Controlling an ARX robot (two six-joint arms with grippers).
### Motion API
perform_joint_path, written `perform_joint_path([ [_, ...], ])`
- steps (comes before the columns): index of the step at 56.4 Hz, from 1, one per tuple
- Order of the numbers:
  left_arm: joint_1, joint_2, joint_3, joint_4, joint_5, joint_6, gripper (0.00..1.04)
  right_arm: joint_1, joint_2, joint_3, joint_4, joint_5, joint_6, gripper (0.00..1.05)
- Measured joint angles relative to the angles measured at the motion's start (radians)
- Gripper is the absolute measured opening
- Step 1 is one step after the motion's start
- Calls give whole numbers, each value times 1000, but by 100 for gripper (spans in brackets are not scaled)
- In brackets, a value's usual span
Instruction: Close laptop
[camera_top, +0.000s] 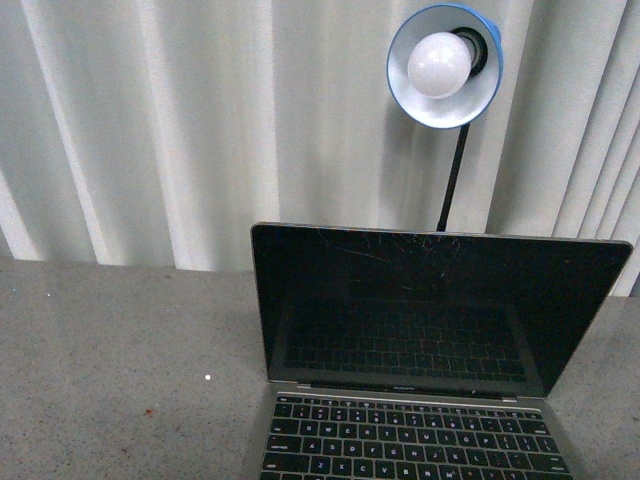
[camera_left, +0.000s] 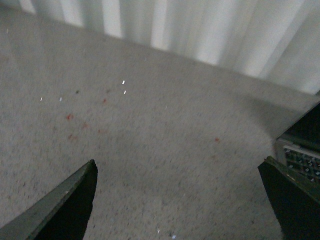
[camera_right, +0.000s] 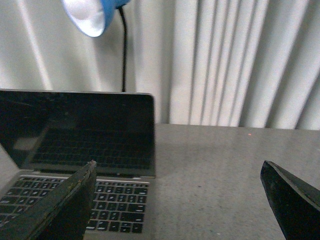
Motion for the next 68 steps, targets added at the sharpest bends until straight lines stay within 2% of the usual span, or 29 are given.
perform_joint_path([
  [6, -39, 97, 5, 148, -18, -50, 98, -64, 181, 0, 167, -33, -10, 97],
  [11, -57, 226, 14, 323, -8, -55, 98, -133, 398, 16, 418, -115, -26, 97],
  [19, -53, 531, 58, 670, 61, 19, 98, -215, 869, 174, 787, -240, -100, 97],
  [22, -32, 709, 126, 827, 112, 88, 98, -231, 1037, 286, 828, -277, -143, 97],
  [26, -10, 922, 257, 941, 184, 195, 98, -238, 1233, 467, 786, -336, -241, 97],
  [36, -6, 1205, 544, 941, 347, 465, 98, -237, 1443, 834, 599, -480, -506, 97],
  [42, -19, 1300, 721, 840, 452, 689, 98, -241, 1507, 993, 475, -581, -686, 97],
  [54, -51, 1408, 923, 669, 552, 1049, 98, -244, 1598, 1172, 191, -699, -997, 97],
  [68, -90, 1501, 1132, 355, 609, 1415, 98, -228, 1690, 1357, -65, -726, -1266, 97],
])
